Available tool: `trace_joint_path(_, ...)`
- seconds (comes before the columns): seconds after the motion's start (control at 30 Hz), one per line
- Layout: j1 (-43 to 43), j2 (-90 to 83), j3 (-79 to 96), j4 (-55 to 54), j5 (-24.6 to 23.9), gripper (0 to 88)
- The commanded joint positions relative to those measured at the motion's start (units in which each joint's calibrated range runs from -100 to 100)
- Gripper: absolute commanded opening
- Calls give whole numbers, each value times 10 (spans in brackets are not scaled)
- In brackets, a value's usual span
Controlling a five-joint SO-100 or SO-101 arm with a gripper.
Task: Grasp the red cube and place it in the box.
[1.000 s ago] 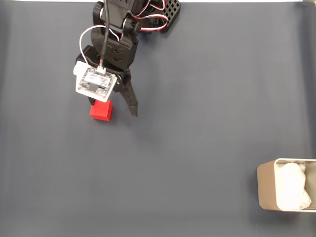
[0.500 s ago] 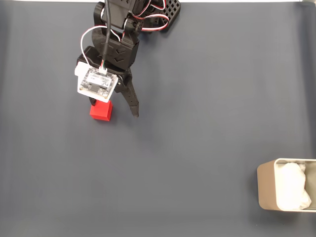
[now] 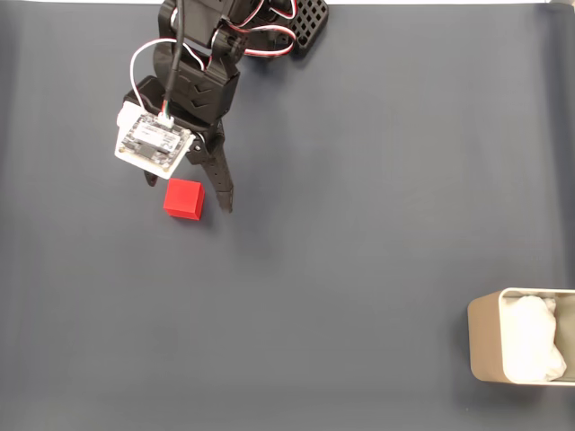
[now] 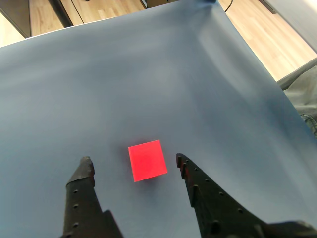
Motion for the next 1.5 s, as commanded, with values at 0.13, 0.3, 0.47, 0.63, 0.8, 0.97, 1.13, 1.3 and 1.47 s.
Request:
trace_joint_path(0.13, 15, 16, -29, -7, -3, 389)
trace_joint_path(0.3, 8, 33, -26, -23, -5, 389)
trace_joint_path(0.47, 5, 55, -24, -35, -7, 389)
trace_joint_path(0.63, 2, 75, -24, -46, -8, 389)
trace_joint_path(0.8, 0, 87, -26, -53, -9, 389)
trace_joint_path(0.97, -1, 97, -29, -61, -10, 389)
trace_joint_path(1.13, -9, 100, -29, -62, -14, 389)
trace_joint_path(1.3, -20, 90, -22, -58, -19, 390)
trace_joint_path(1.47, -30, 82, -18, -58, -22, 390)
